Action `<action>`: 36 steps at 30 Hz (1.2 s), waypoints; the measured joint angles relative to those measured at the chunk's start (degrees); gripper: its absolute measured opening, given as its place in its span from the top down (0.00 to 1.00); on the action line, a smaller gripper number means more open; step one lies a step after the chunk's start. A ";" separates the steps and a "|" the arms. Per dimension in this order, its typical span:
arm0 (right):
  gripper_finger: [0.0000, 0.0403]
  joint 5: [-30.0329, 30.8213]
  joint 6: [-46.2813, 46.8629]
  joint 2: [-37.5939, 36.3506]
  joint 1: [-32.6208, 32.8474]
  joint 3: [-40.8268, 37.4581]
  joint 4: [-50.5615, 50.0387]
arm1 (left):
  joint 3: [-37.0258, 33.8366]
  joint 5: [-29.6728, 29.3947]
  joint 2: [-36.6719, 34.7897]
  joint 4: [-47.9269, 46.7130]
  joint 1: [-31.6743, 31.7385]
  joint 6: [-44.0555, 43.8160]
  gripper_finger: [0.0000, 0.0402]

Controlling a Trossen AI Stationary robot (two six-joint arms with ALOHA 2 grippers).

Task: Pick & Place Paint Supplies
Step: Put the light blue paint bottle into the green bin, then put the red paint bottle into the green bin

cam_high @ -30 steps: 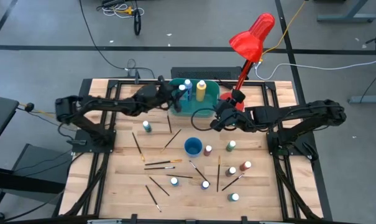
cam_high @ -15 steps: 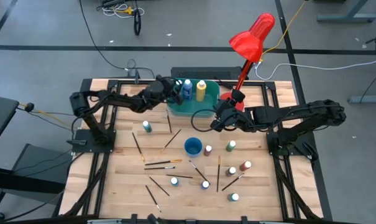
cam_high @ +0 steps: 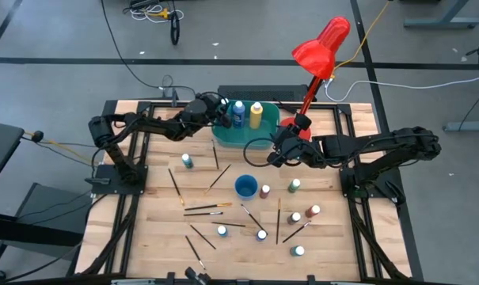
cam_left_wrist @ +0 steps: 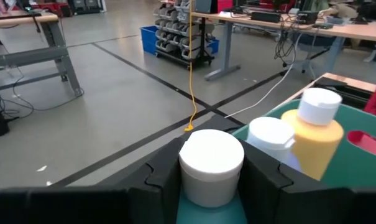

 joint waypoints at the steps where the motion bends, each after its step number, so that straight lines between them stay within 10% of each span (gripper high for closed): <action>1: 0.62 -0.01 -0.01 0.00 0.00 0.00 0.00 | 0.00 0.01 0.00 -0.08 -0.02 -0.05 0.68; 16: 0.62 -0.07 -0.04 0.04 0.00 0.00 0.01 | 0.04 -1.10 4.76 4.39 0.09 1.22 0.67; 36: 0.62 -3.88 0.12 0.04 0.00 0.00 0.04 | -0.07 -1.71 -1.74 0.72 -1.19 6.55 0.43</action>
